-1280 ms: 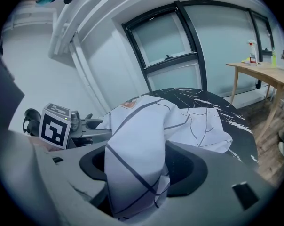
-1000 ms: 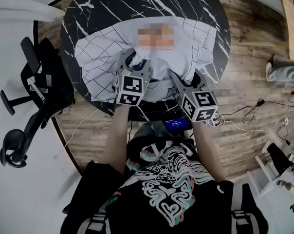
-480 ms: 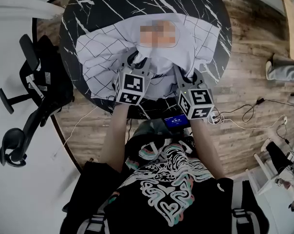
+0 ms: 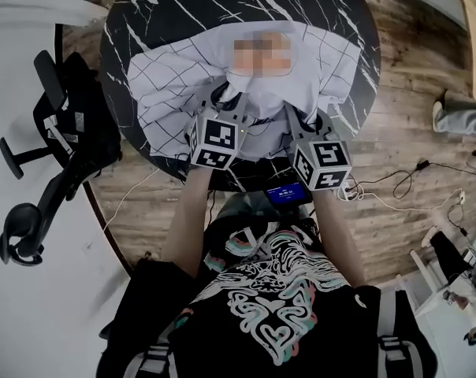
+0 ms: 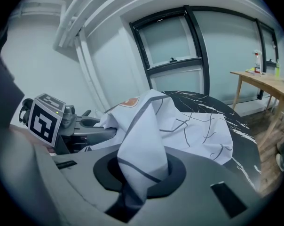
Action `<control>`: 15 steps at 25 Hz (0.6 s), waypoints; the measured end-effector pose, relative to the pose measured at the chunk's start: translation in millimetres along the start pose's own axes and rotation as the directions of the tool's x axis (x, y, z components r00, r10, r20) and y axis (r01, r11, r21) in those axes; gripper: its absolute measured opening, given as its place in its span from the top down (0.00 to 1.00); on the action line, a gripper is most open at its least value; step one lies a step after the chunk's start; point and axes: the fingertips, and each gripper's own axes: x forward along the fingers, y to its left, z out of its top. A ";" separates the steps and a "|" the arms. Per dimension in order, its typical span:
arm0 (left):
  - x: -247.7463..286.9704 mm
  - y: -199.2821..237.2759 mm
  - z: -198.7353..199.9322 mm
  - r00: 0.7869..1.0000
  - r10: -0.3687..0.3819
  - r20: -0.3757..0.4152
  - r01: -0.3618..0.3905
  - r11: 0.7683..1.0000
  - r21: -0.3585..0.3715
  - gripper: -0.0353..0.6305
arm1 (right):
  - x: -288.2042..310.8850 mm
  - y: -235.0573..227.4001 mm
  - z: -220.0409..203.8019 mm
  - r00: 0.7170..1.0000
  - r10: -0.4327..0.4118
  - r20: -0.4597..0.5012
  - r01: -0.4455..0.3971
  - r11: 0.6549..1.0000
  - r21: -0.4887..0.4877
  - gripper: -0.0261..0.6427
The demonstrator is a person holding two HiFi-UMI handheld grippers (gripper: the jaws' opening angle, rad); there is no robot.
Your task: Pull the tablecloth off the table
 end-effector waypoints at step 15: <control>-13.8 -4.9 7.2 1.000 0.013 -0.007 -0.012 1.000 0.014 0.81 | -9.8 6.3 6.4 1.000 0.007 0.023 -0.006 0.999 -0.045 0.91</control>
